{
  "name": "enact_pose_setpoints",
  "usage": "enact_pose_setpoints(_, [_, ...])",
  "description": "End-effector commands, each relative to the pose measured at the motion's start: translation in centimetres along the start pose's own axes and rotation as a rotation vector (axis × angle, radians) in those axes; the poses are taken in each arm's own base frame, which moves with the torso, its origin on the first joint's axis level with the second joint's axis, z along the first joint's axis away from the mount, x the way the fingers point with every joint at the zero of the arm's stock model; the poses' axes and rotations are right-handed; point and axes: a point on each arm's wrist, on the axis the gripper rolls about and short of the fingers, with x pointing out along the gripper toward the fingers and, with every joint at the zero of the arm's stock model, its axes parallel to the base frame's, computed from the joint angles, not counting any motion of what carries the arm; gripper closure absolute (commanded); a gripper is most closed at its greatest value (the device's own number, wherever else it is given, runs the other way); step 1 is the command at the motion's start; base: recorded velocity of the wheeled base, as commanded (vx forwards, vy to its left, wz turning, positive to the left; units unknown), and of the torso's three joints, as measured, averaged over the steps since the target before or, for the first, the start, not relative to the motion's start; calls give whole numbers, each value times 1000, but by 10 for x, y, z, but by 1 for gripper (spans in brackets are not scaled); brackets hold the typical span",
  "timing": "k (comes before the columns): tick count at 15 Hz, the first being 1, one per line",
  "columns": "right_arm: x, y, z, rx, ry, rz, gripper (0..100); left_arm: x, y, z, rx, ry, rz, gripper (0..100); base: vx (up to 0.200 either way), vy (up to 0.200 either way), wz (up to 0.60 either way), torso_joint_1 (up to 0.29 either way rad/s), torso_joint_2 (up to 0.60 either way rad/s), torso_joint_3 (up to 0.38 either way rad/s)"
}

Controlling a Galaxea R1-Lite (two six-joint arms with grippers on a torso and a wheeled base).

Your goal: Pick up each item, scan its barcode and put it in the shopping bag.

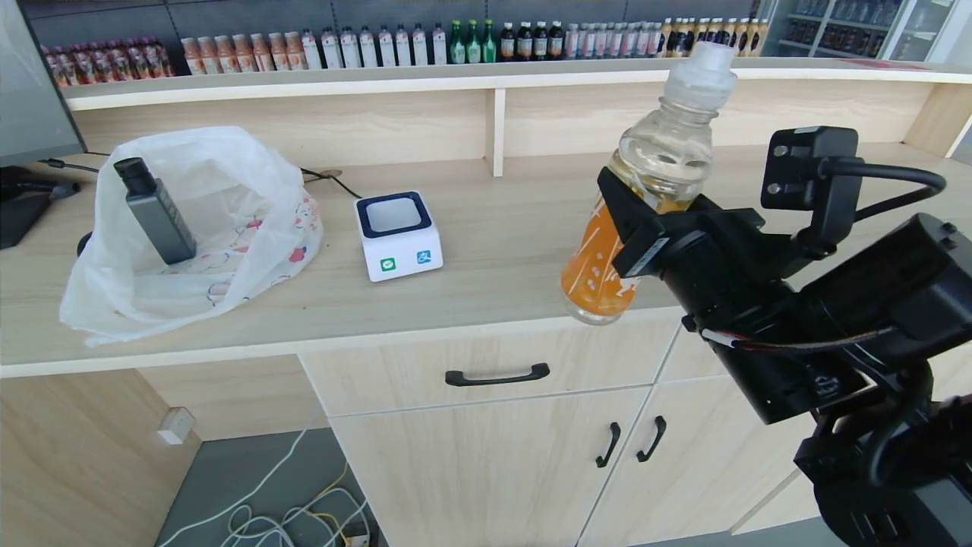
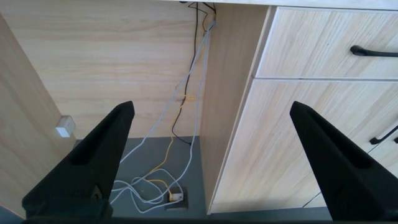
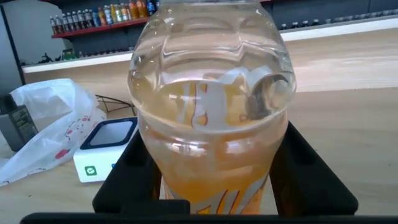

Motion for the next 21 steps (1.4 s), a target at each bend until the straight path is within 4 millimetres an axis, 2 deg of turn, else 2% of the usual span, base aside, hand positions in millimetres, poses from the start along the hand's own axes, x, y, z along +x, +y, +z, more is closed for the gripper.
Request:
enact_pose_setpoints(1, [1, 0, -1, -1, -1, -1, 100, 0, 0, 0, 1, -1, -1, 0, 0, 200, 0, -17, -7, 2])
enact_pose_setpoints(8, [1, 0, 0, 0, -5, 4, 100, 0, 0, 0, 0, -1, 0, 0, 0, 200, 0, 6, 3, 2])
enact_pose_setpoints(16, [7, 2, 10, 17, -49, 6, 100, 0, 0, 0, -2, -1, 0, 0, 0, 200, 0, 2, 3, 2])
enact_pose_setpoints(21, [10, 2, 11, -13, -64, 70, 100, 0, 0, 0, 1, -1, 0, 0, 0, 0, 0, 0, 0, 0])
